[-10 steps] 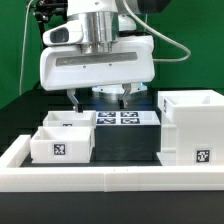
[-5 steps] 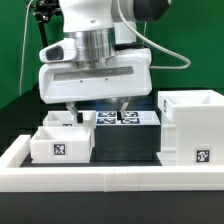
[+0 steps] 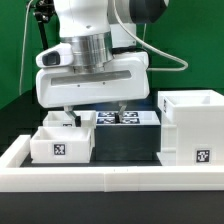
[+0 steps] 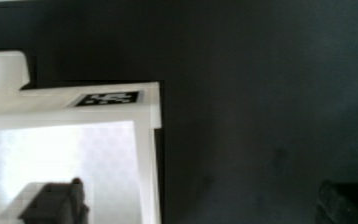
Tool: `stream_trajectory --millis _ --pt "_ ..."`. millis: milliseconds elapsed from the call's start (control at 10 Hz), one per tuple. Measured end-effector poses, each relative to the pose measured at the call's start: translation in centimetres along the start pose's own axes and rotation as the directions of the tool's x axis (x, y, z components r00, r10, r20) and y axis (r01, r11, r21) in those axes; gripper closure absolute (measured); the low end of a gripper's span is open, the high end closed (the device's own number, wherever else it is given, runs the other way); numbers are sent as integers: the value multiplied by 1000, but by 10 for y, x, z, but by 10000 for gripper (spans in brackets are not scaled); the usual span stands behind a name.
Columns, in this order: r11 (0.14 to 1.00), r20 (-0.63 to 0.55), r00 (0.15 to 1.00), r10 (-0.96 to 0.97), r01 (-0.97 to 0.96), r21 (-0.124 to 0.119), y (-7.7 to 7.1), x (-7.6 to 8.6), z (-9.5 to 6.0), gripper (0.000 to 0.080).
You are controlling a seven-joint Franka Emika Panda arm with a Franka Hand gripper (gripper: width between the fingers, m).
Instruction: Assemble drawer
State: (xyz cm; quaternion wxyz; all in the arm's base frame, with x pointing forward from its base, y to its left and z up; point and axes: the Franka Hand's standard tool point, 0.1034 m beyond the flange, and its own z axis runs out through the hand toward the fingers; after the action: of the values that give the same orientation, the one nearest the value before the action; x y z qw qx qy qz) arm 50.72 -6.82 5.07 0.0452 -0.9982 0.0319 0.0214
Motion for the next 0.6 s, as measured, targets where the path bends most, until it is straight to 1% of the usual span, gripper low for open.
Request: stream_trajectory --millis 100,300,600 --pt "1000 1 1000 0 0 0 0 0 1 150" --pt "1000 1 1000 4 -4 -13 7 0 13 150" --pt "1000 -10 1000 9 -9 -28 12 -2 28 150"
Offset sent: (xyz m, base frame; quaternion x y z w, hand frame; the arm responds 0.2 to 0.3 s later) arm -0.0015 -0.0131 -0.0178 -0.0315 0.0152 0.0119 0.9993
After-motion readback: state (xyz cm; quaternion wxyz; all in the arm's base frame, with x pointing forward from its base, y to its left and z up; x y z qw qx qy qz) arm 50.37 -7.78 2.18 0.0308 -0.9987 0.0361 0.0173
